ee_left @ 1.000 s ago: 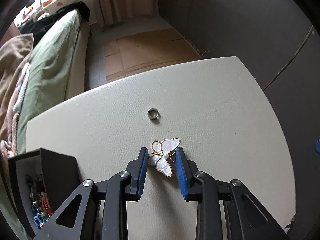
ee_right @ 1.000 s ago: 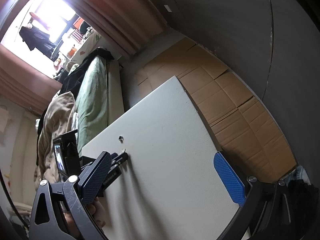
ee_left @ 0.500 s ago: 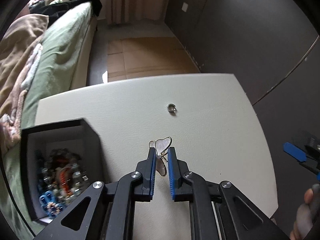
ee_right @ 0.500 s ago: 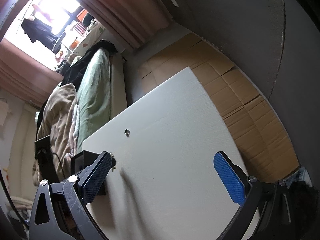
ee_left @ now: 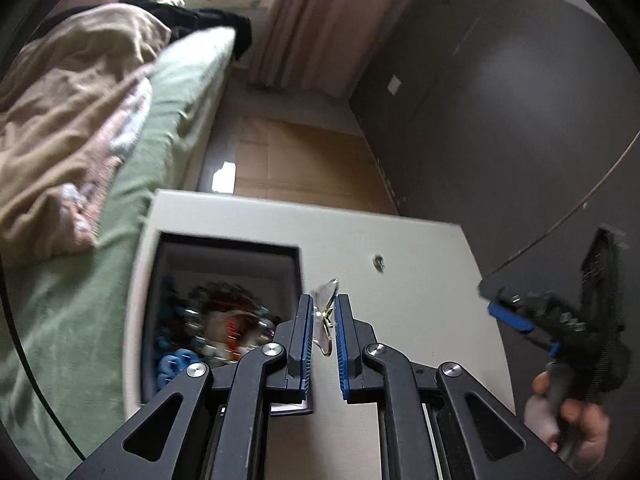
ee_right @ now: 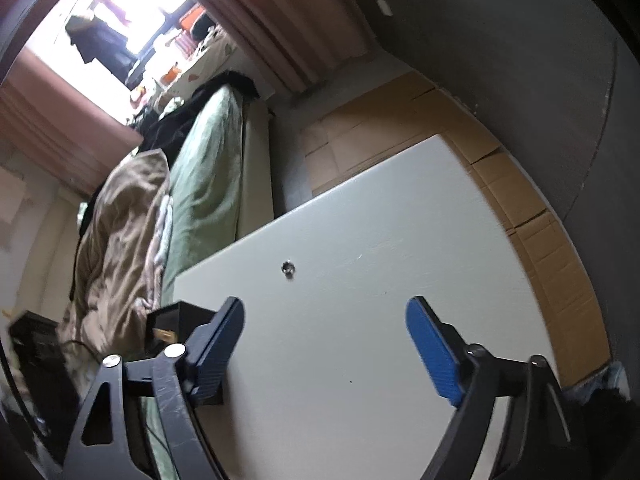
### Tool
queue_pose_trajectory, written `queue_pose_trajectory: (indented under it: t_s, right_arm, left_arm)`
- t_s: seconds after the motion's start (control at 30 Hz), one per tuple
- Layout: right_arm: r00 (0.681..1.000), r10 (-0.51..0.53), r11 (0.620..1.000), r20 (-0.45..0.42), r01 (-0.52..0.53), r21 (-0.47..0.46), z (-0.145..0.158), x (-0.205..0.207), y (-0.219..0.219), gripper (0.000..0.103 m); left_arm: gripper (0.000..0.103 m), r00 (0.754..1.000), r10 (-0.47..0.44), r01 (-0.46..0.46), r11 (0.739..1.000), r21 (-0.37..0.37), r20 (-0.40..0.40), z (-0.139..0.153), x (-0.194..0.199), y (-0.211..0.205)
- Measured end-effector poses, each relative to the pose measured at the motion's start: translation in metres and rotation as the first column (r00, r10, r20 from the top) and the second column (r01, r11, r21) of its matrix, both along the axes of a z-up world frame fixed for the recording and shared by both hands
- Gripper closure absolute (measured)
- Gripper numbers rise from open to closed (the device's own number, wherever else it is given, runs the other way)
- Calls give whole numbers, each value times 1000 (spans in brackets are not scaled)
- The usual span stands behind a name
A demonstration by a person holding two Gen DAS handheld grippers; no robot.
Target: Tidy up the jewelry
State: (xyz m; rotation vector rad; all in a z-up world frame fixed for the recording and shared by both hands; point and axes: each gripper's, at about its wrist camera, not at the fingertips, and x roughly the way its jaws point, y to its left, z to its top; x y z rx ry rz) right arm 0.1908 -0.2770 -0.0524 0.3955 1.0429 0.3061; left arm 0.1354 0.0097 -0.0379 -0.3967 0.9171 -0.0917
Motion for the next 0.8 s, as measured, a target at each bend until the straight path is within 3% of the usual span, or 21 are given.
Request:
queue_pose_trajectory:
  t_s: [0.17,0.3,0.5,0.57,0.63,0.7,0.8]
  right_arm:
    - [1000,3,1000,-2,-3,-18,-9,10,13,39]
    - [1000,17,999,-3,-17,-42,-15,15,25,39]
    - [999,41,999,-25,-42,-28,-20,22,42,39]
    - [999,18,1000,-38,-18,1,-21,22,38,39]
    - [999,3,1000,-49,-3,19,-21,21,32,39]
    - [999,-8,1000,-50,9,28,-18,19,25,39]
    - [999,-31,998,-44,33,60,-11,14,11,39]
  left_arm:
    - [92,999,46,-47,998,-42,-9,0,4,27]
    - [92,998,54,-55,997,-50,-18,-2,6,39]
    - [90,999,-15,11,994,-107,-34,-3,9,30]
    - [78,997,-38,31,993,-112,-65,-9,12,22]
    - [44,997,-40,32,993,-110,-73,-11,12,16]
    - [36,997,-39,33,994,-103,-59,-8,11,11]
    - [36,998,-45,41,995,-90,-40,-2,11,0]
